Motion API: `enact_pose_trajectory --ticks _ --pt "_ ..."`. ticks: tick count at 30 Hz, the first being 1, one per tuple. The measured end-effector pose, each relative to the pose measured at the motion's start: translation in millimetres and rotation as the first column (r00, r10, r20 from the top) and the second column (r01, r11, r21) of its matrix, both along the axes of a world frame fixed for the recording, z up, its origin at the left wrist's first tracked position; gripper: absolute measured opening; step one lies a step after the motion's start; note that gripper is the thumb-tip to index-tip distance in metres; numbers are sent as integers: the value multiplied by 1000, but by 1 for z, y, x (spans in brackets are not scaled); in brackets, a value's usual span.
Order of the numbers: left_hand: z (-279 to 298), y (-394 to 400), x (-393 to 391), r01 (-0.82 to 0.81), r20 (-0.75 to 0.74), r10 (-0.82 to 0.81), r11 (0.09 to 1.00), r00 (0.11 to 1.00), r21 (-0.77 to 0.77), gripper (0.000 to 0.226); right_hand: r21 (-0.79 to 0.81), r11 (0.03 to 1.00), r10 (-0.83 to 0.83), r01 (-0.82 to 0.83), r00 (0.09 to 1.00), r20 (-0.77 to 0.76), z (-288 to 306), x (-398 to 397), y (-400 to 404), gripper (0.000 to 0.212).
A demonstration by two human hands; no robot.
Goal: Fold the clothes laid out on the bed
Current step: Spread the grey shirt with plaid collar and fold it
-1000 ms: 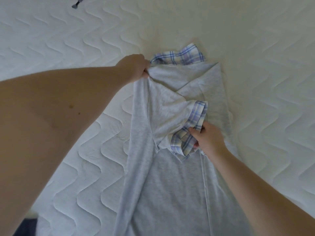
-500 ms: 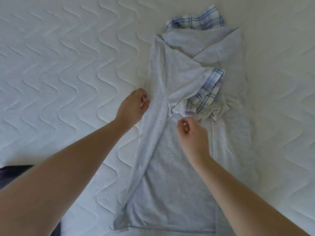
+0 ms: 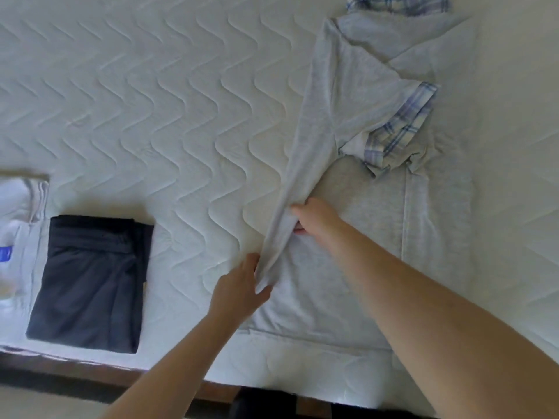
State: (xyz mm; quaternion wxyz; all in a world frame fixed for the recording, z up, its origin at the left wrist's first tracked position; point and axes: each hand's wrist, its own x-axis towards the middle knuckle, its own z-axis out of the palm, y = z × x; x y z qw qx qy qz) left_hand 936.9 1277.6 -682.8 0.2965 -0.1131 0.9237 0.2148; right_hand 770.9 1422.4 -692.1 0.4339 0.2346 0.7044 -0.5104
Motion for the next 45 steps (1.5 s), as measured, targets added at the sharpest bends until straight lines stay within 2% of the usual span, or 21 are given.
enact_pose_trajectory --ticks 2,5,8,10,12,14,17,20,23,27,29,31,34,36,39,42,45 --pt "2 5 19 -48 21 49 998 999 -44 55 -64 995 -80 82 996 34 0 7 4 18" --pt "8 18 41 -230 -15 229 972 973 -52 48 -130 978 -158 165 985 63 2 18 9 22" --pt "17 37 59 -350 -143 339 935 930 -59 40 -194 977 -67 83 994 85 9 38 9 13" --pt "25 52 68 -367 -225 344 928 912 -69 31 -203 979 7 11 996 88 15 54 10 22" --pt "35 69 78 -359 -294 320 929 900 -88 26 -212 977 -8 32 993 115 23 68 16 23" --pt "43 86 87 -329 -346 280 940 895 -90 30 -215 975 -28 53 993 118 29 77 27 20" --pt "46 113 99 -232 -406 177 969 896 -89 41 -177 984 0 4 1000 24 29 84 49 24" --pt "37 137 105 -144 -391 105 987 915 -71 54 -81 995 45 -50 997 -66 23 90 74 24" --pt "26 153 109 -49 -336 22 996 942 -73 62 -55 994 86 -89 995 -54 13 101 96 18" --pt "10 159 115 8 -247 -11 1000 969 -11 65 -93 987 137 -134 990 21 -1 126 112 17" --pt "6 153 120 92 -185 -79 994 979 63 63 -64 990 129 -129 992 -7 -6 135 117 19" --pt "9 142 127 163 -228 -150 986 962 37 64 -1 992 122 -122 991 -60 -7 140 120 21" --pt "12 121 137 103 -280 -115 993 953 -58 67 54 990 131 -127 988 -80 -2 147 123 18" --pt "9 107 139 31 -263 -56 995 963 -98 67 54 973 225 -223 974 -25 3 156 122 22" --pt "1 95 137 -49 -225 46 999 973 -9 62 72 915 397 -398 917 35 7 176 115 24" --pt "-2 92 129 -130 -212 145 988 966 81 55 37 953 302 -302 953 15 4 195 110 8" --pt "-5 95 122 -136 -229 151 987 962 80 50 31 986 164 -162 984 -66 0 204 119 9"
